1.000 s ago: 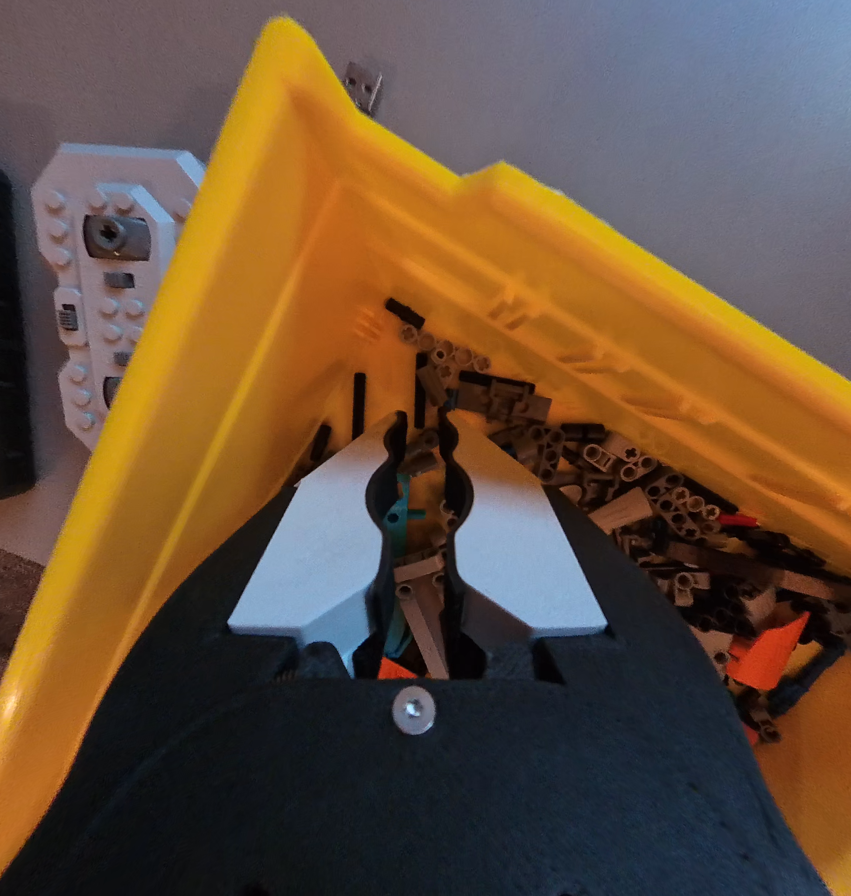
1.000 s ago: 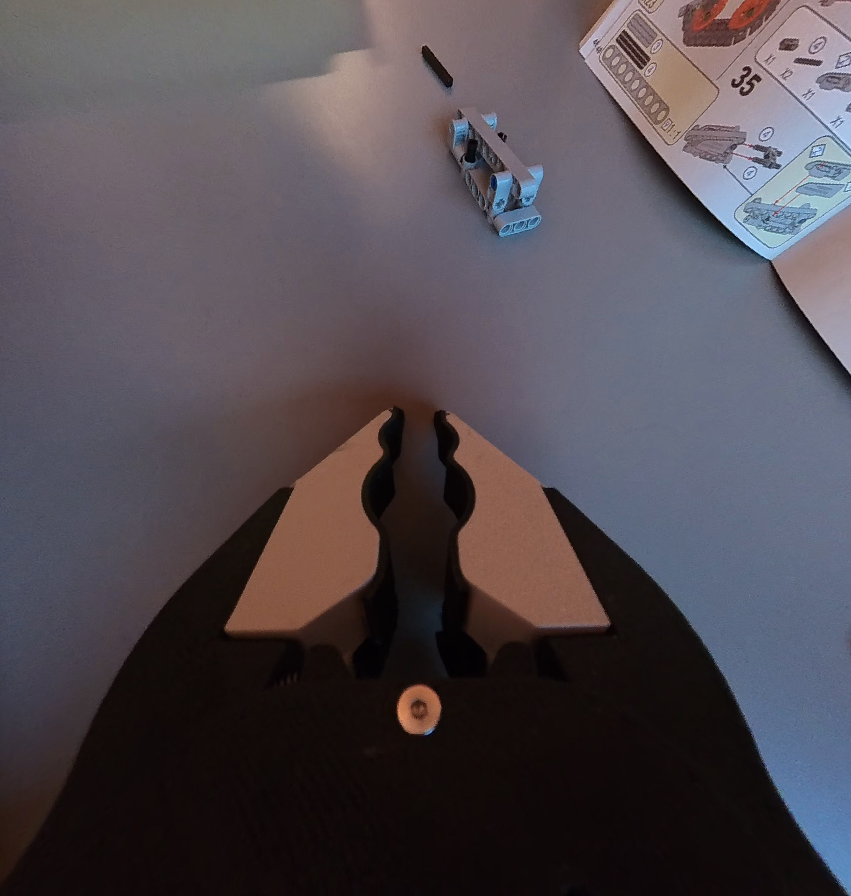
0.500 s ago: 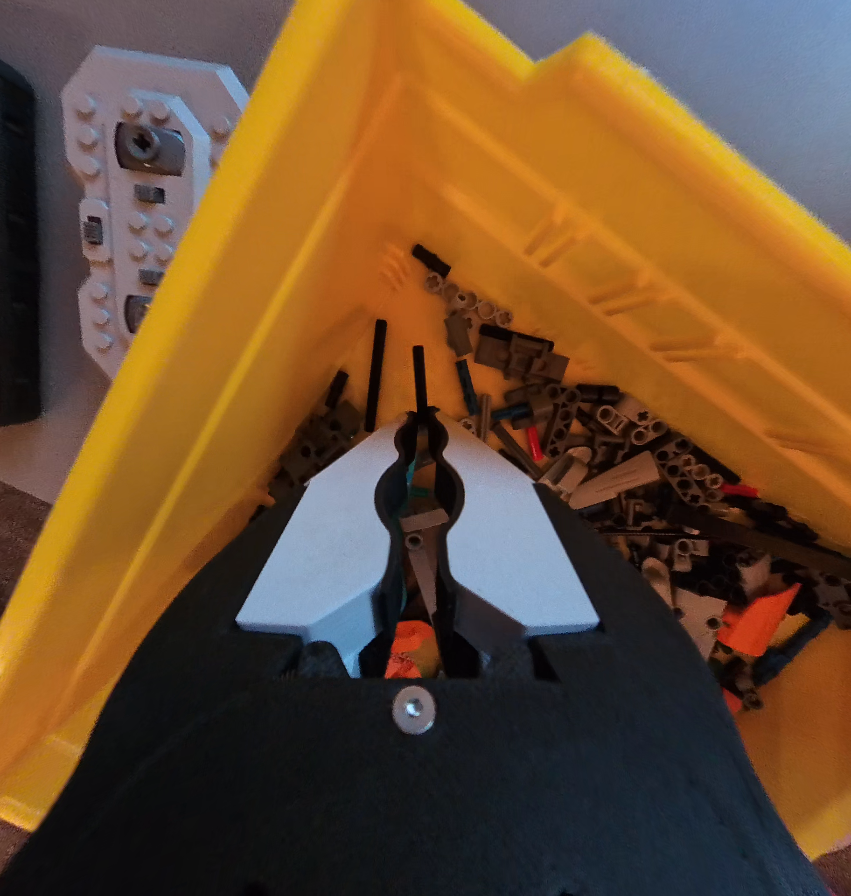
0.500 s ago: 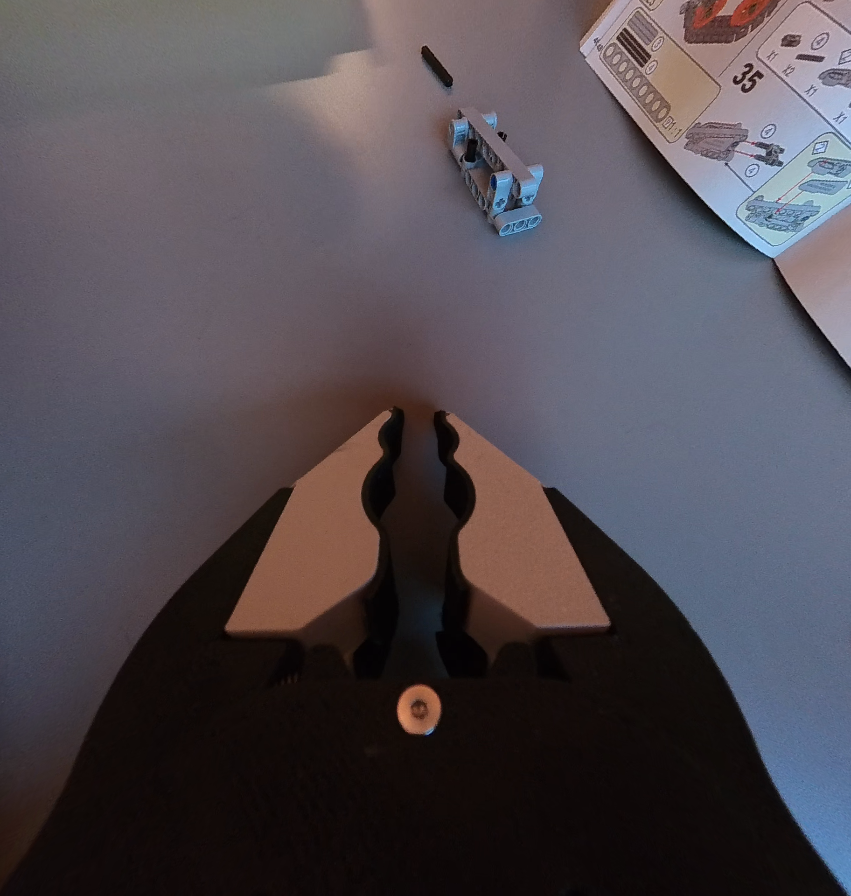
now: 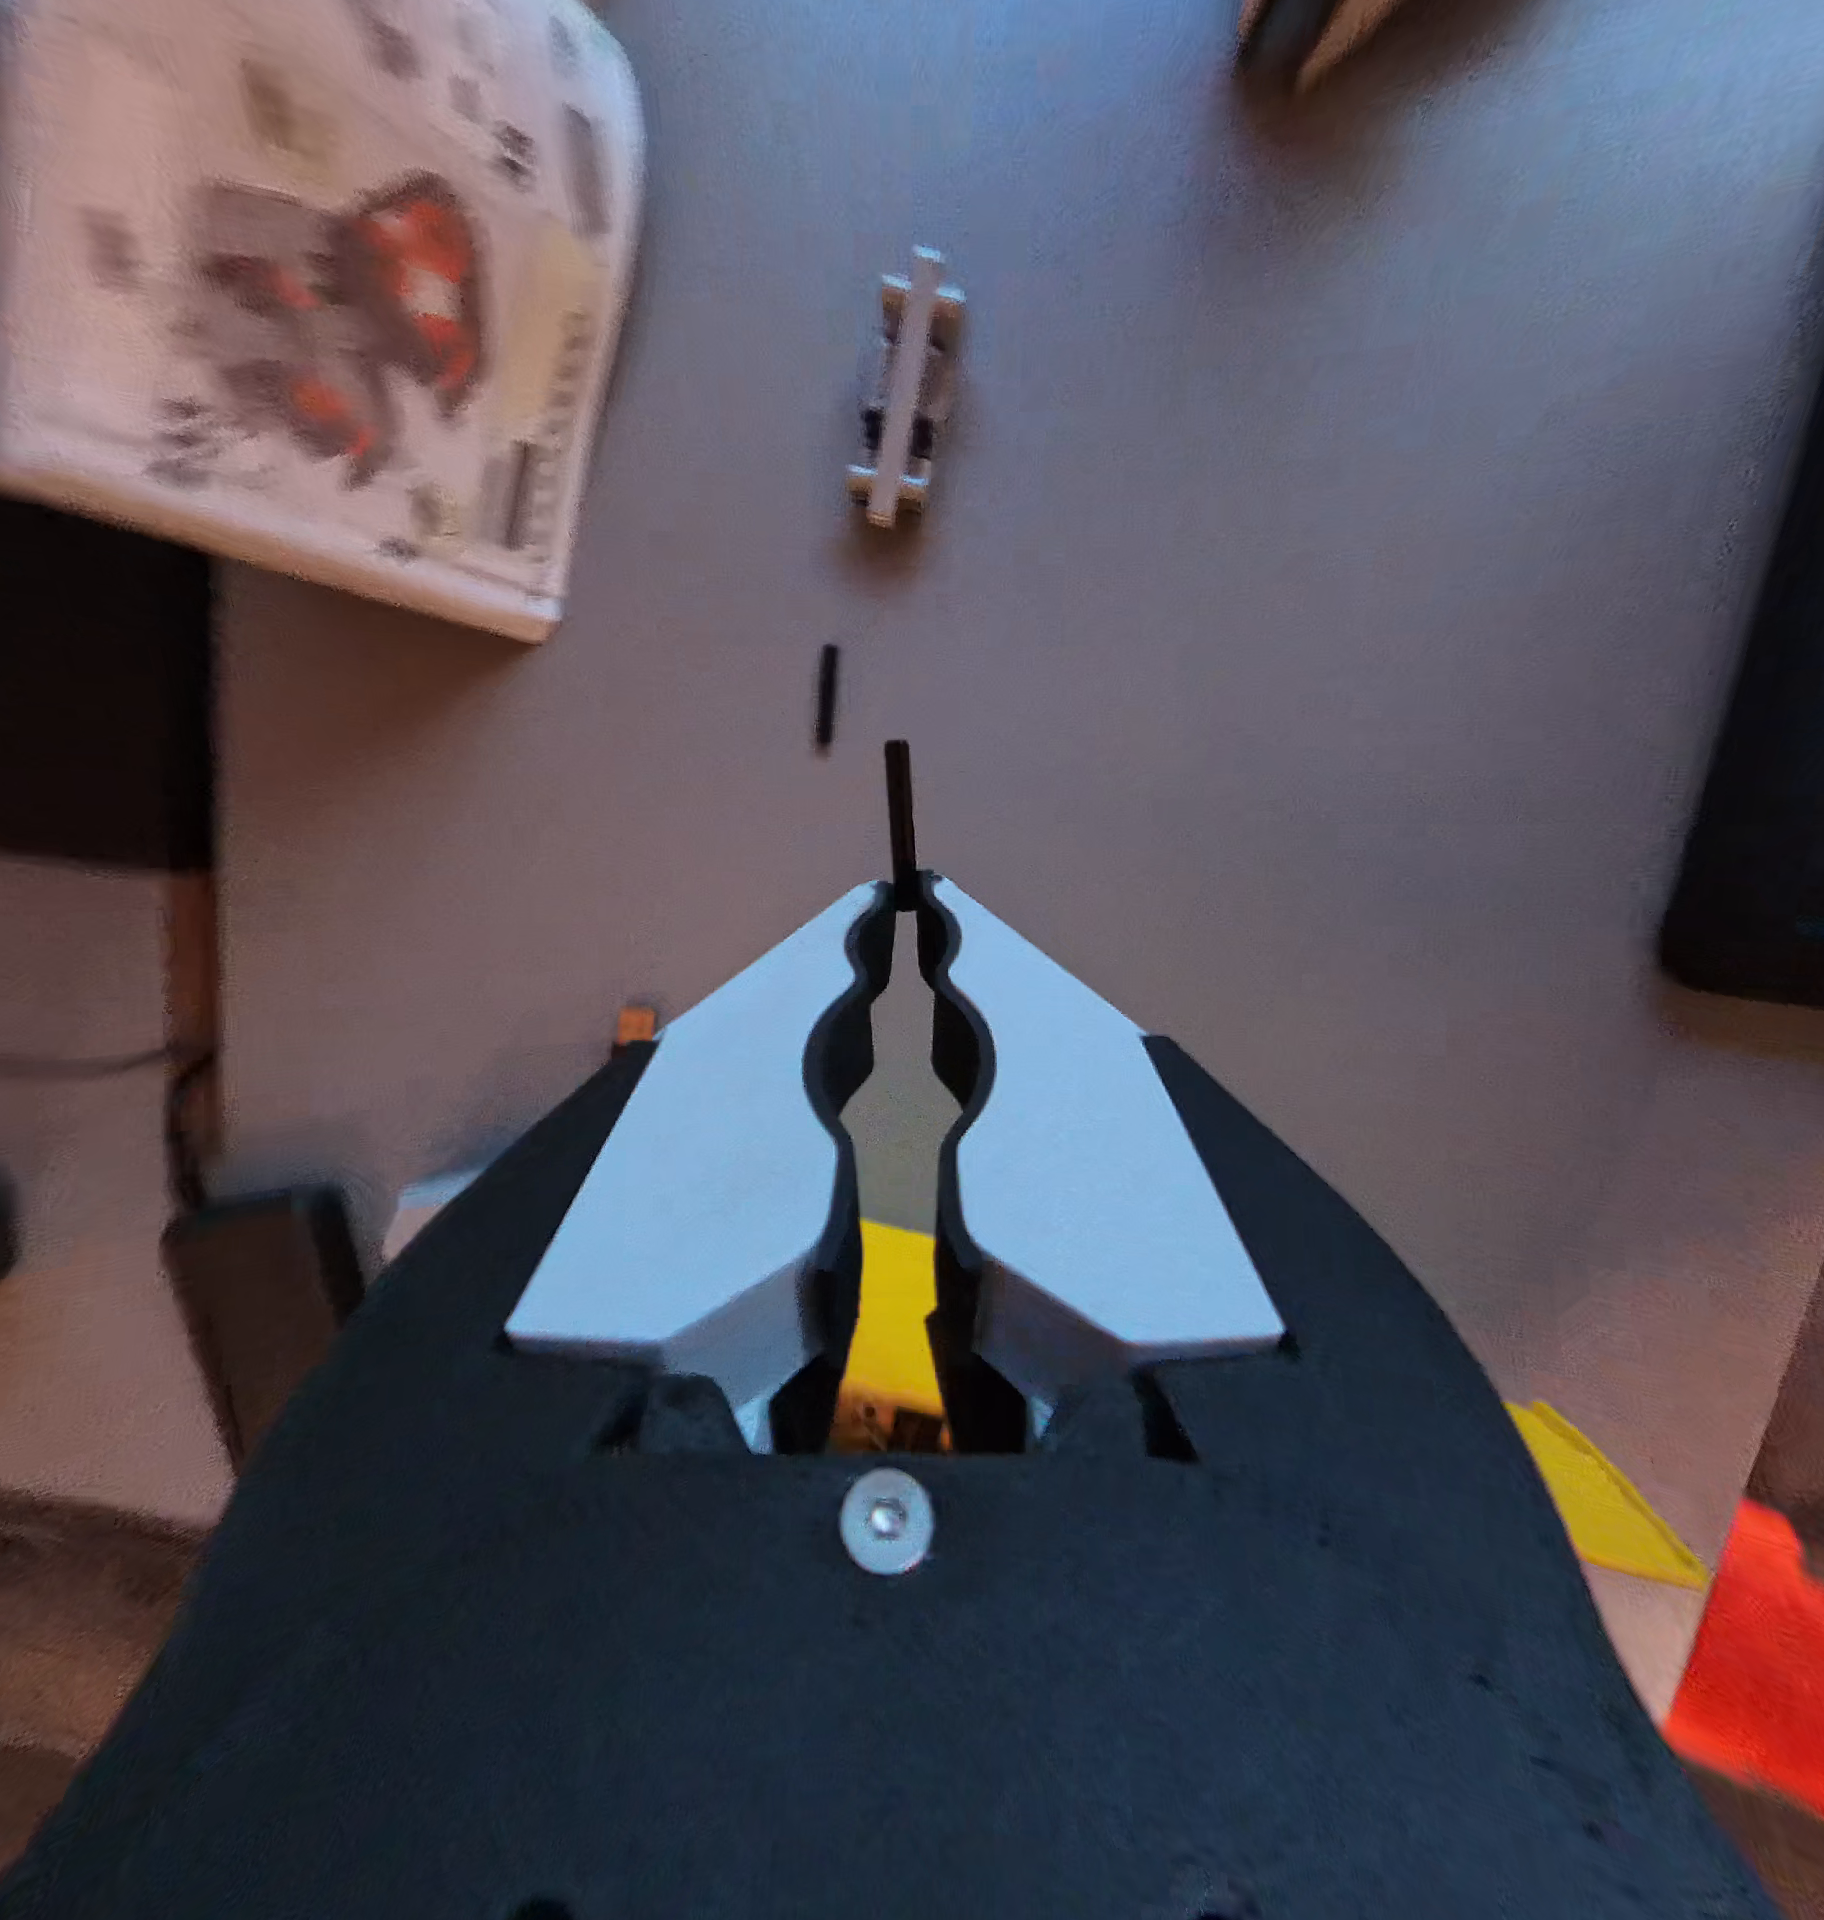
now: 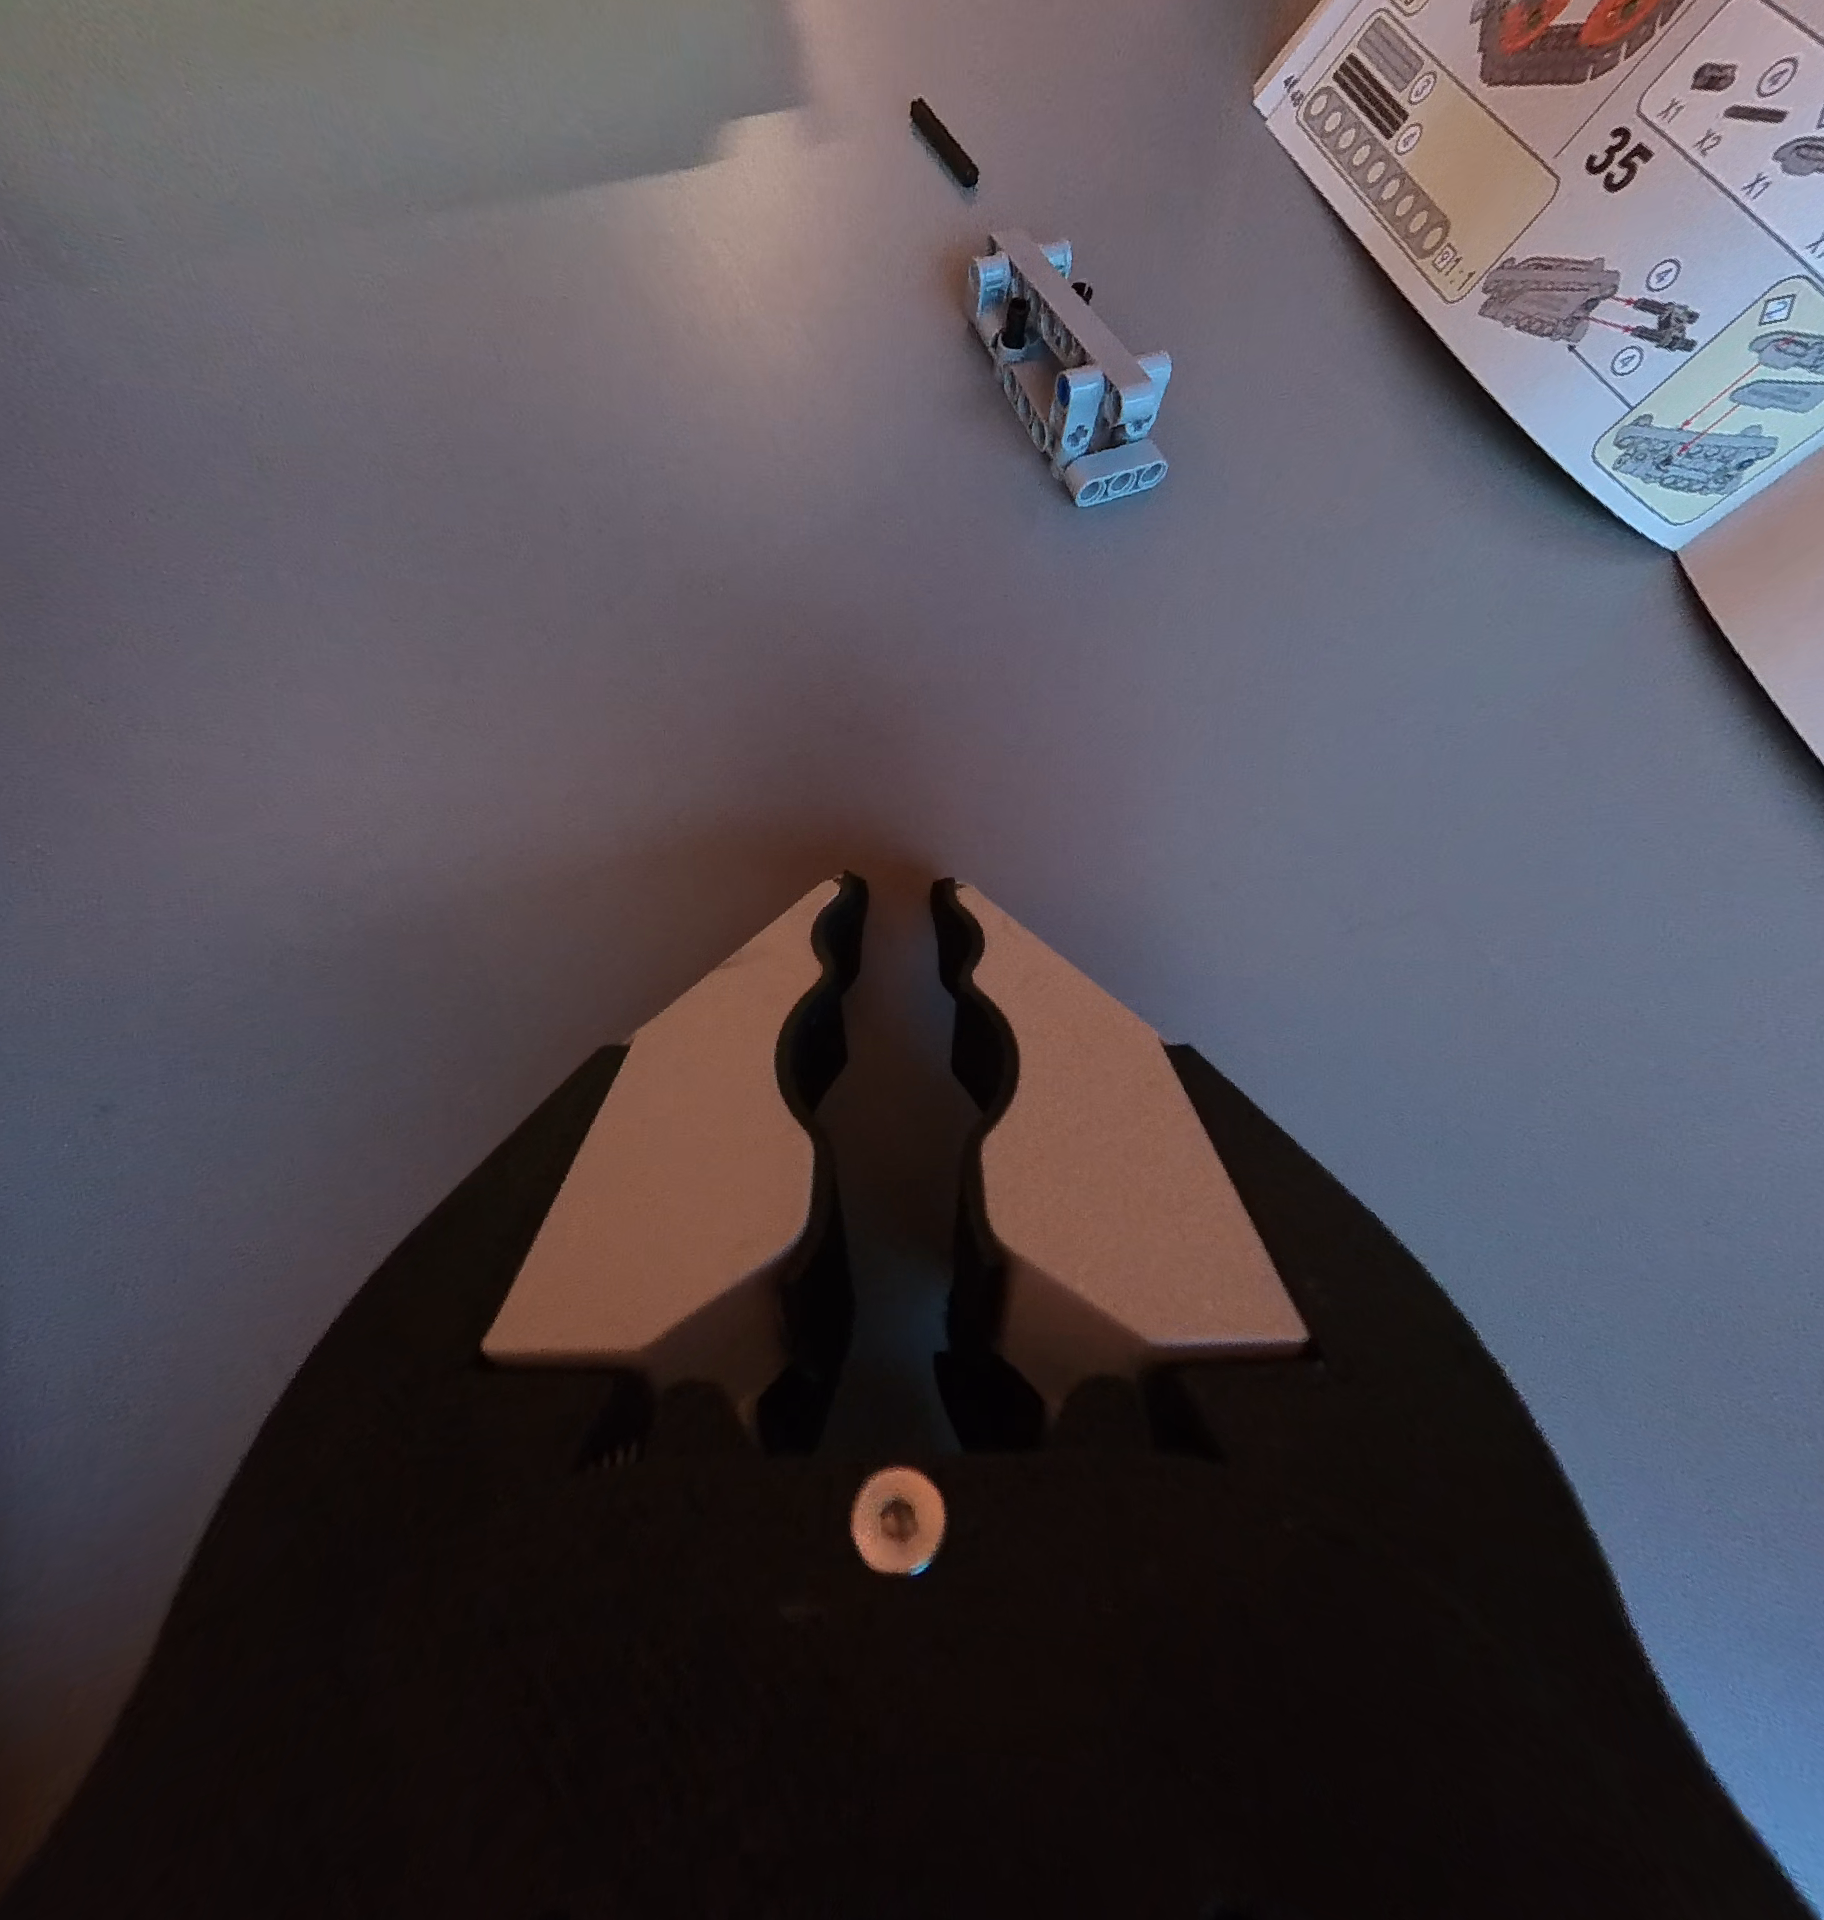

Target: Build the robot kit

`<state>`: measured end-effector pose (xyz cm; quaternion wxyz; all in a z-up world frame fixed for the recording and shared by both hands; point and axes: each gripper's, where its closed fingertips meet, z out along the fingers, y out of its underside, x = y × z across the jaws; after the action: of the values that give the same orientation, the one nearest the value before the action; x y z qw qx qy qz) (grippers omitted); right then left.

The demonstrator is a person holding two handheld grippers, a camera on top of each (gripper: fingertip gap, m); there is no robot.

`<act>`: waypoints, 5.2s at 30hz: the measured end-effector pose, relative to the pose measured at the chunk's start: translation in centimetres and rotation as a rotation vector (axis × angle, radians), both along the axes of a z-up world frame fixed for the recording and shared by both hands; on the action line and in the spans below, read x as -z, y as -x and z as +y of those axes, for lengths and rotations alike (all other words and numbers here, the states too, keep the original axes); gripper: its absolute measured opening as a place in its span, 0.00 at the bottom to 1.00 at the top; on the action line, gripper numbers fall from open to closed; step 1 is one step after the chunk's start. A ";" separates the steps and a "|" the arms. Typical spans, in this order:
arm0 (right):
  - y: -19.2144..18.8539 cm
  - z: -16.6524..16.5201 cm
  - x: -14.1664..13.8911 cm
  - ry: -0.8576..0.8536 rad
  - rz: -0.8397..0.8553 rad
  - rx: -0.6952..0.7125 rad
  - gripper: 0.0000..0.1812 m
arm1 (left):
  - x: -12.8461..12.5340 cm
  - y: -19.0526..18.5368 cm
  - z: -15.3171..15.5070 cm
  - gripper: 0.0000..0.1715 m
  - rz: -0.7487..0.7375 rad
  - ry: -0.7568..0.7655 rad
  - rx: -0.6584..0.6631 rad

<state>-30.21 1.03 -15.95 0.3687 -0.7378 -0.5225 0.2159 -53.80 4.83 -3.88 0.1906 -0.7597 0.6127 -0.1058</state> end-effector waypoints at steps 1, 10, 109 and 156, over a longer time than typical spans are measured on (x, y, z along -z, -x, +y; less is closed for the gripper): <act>0.0 0.0 0.0 -0.010 -0.003 -0.001 0.08 | 1.8 -1.1 0.6 0.01 0.052 0.054 0.029; 0.2 -0.5 0.0 -0.032 -0.011 -0.033 0.07 | 9.9 -4.4 5.0 0.01 0.133 0.438 0.084; 0.2 -0.5 0.0 -0.004 -0.002 -0.026 0.08 | -0.2 22.1 -16.0 0.30 -0.131 -0.455 -1.322; 0.0 -0.5 0.0 0.001 0.000 -0.022 0.08 | 8.9 23.8 -16.8 0.20 0.147 -0.010 -1.021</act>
<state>-30.22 0.48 -15.97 0.3657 -0.7325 -0.5303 0.2201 -77.58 -11.93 -12.73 0.1781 -0.9664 0.1760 0.0574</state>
